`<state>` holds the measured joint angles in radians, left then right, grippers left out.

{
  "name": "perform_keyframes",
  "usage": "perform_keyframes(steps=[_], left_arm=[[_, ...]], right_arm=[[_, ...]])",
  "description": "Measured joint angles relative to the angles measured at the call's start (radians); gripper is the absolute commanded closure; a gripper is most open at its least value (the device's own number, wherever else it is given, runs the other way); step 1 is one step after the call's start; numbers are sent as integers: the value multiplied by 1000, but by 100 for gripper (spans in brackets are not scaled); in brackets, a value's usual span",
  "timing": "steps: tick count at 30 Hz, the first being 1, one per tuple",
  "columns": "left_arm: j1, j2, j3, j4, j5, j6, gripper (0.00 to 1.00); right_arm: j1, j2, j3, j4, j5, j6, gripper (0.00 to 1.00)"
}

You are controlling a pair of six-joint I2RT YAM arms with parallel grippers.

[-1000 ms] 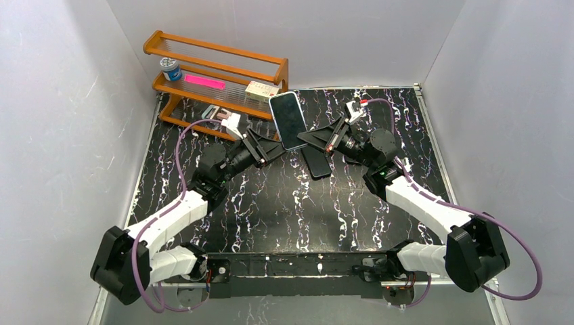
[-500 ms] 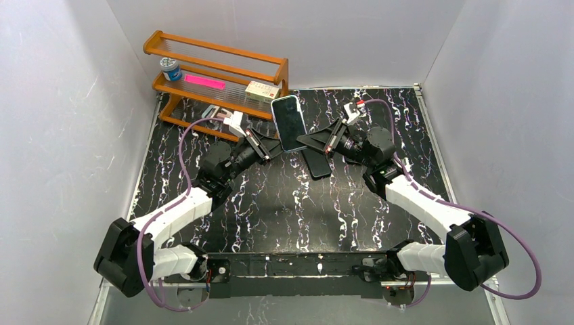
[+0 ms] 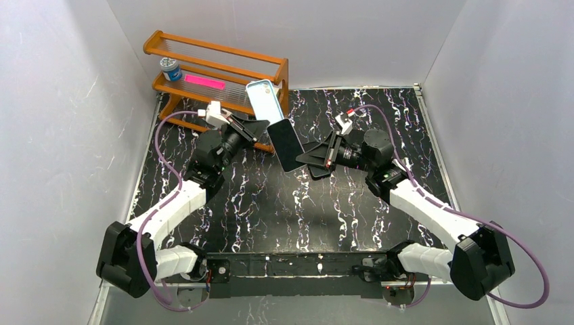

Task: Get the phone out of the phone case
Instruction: Remove the phone case from the phone, then place the phone case at the center of the board.

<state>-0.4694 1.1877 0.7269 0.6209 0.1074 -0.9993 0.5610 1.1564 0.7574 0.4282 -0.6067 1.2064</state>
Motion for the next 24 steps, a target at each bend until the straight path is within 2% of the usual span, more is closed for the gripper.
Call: perform_keyframes(steps=[4,11,18,24], left_arm=[[24,-14,15,-45,-48,64,100],[23,-84,5,-216,-15,150,100],[23,-235,-122,-407,79,179,100],[14,-238,-261,-485,195,124,100]], right_arm=[[-1,-21,0,-73,-29,-32,99],[-19,-82,-42,-145,20,-90,99],[-18,-123,-168,-182,120,-134,99],[-5,-126,-330,-167,216,-119,99]])
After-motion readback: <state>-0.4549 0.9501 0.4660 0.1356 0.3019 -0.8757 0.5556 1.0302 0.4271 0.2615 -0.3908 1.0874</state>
